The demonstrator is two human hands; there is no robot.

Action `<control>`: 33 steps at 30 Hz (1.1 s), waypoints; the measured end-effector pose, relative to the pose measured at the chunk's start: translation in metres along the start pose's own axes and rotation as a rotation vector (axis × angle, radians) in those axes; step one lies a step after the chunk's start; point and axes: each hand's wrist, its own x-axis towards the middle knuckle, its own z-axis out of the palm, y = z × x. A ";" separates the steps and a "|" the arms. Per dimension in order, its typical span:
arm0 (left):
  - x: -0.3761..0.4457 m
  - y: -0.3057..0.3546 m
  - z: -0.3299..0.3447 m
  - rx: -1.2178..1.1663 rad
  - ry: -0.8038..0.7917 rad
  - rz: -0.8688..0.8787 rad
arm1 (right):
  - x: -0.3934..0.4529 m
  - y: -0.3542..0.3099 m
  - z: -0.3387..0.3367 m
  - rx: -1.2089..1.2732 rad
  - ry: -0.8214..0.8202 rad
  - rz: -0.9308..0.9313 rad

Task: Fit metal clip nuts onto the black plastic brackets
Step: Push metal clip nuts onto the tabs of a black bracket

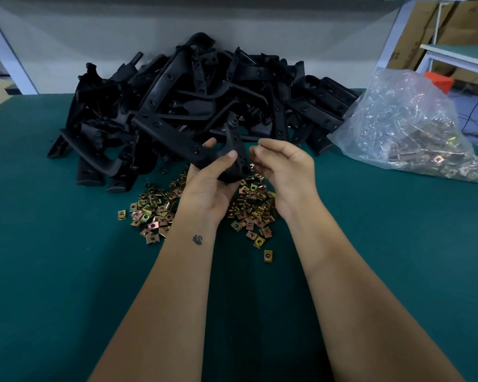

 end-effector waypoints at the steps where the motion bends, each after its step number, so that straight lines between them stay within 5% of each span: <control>1: 0.000 0.000 0.000 0.009 -0.012 -0.003 | -0.001 -0.001 0.001 0.025 -0.008 0.012; 33: -0.001 0.001 0.001 0.062 -0.014 -0.075 | 0.002 -0.004 0.000 0.162 -0.117 -0.031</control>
